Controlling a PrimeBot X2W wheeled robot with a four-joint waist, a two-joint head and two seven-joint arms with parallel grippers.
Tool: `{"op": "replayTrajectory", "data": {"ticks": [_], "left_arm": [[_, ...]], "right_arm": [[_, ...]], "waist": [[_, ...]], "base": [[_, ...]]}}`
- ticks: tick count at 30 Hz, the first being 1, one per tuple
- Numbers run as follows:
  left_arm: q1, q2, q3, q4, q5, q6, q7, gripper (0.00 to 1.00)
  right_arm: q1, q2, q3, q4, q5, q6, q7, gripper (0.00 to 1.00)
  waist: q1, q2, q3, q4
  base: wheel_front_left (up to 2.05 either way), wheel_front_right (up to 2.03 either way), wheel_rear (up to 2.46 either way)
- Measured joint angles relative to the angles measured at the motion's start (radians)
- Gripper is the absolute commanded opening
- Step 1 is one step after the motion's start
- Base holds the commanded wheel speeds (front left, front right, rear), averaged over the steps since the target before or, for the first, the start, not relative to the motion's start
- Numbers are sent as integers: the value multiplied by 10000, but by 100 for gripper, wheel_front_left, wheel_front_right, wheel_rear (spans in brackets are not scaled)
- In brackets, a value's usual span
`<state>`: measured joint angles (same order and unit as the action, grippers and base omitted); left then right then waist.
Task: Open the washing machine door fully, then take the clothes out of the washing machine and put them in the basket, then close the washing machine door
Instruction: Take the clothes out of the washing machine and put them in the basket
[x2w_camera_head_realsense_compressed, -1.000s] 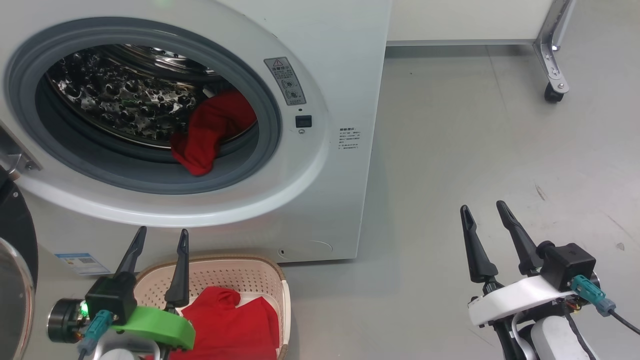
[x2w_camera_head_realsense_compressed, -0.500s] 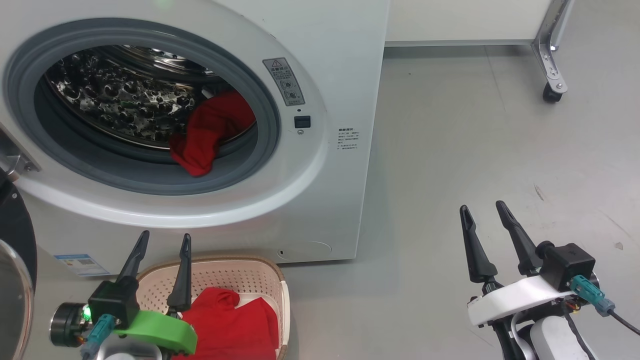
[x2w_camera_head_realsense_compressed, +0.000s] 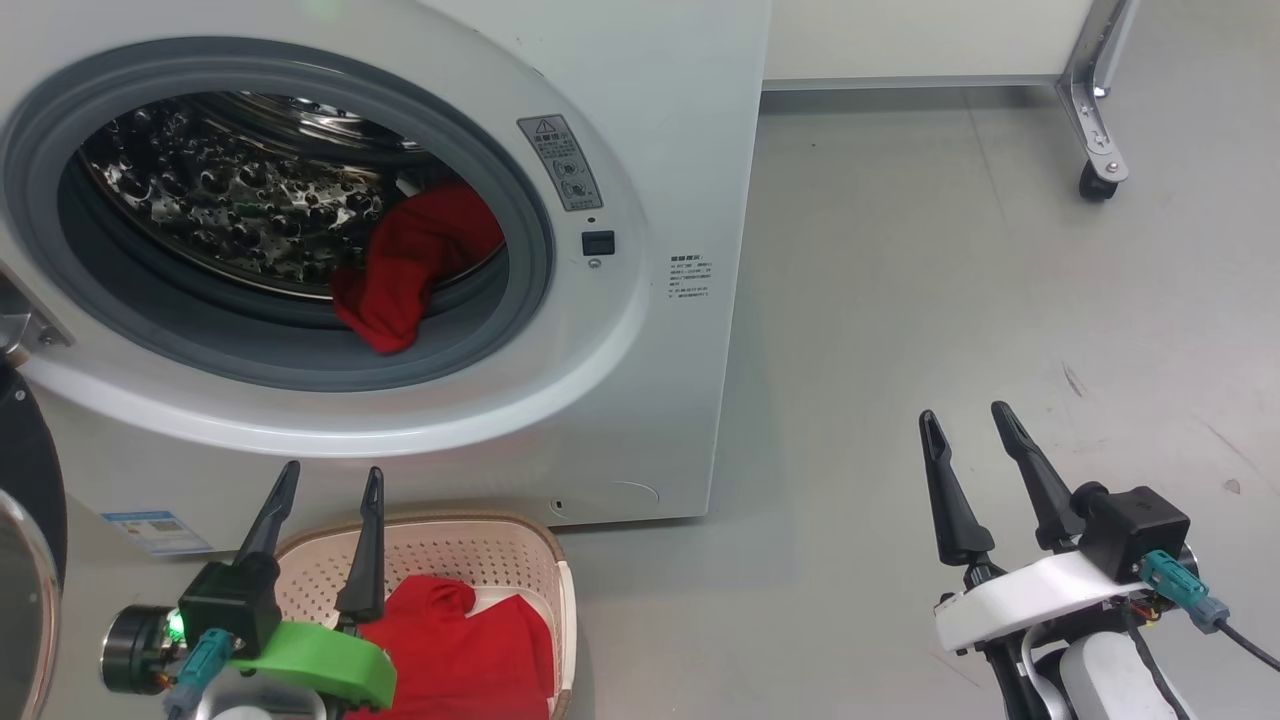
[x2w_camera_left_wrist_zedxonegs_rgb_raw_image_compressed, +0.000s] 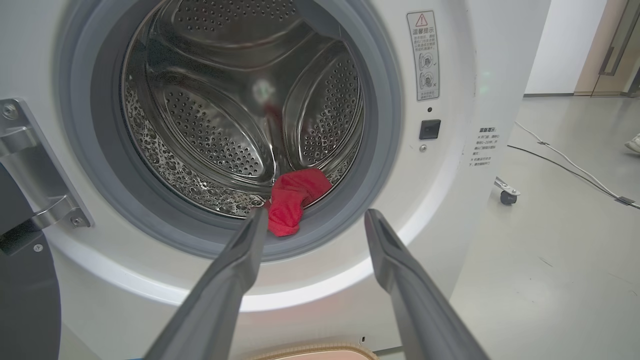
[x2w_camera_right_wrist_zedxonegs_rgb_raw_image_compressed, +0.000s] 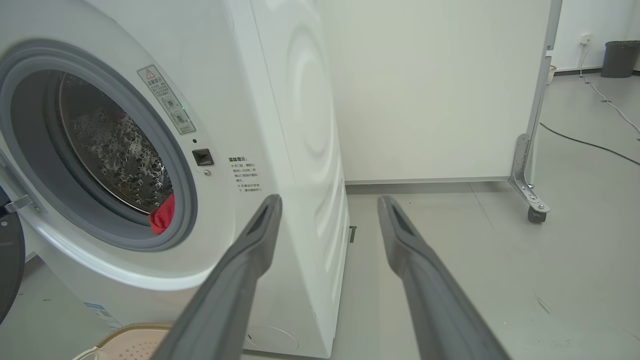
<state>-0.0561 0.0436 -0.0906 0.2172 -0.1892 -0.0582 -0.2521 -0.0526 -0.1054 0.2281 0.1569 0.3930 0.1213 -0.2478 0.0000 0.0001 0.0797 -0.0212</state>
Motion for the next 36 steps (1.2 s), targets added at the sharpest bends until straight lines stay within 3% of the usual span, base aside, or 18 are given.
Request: {"op": "replayTrajectory", "data": {"ticks": [16,28,36], "left_arm": [[17,-2,-13,-245,-2,88,0,100],[-109,0,222,-489,-4,107,0,100],[-1115,477,786,-535,-15,284,56,100]], "right_arm": [[-1,-82,88,-194,-81,2,0,100],[-38,-81,186,-612,-81,2,2,100],[-373,90,431,-654,-77,4,2,100]], "waist": [[0,0,405,-248],[0,0,1415,-571],[0,0,2360,-967]], "base": [[0,0,0],[0,0,0],[0,0,0]]}}
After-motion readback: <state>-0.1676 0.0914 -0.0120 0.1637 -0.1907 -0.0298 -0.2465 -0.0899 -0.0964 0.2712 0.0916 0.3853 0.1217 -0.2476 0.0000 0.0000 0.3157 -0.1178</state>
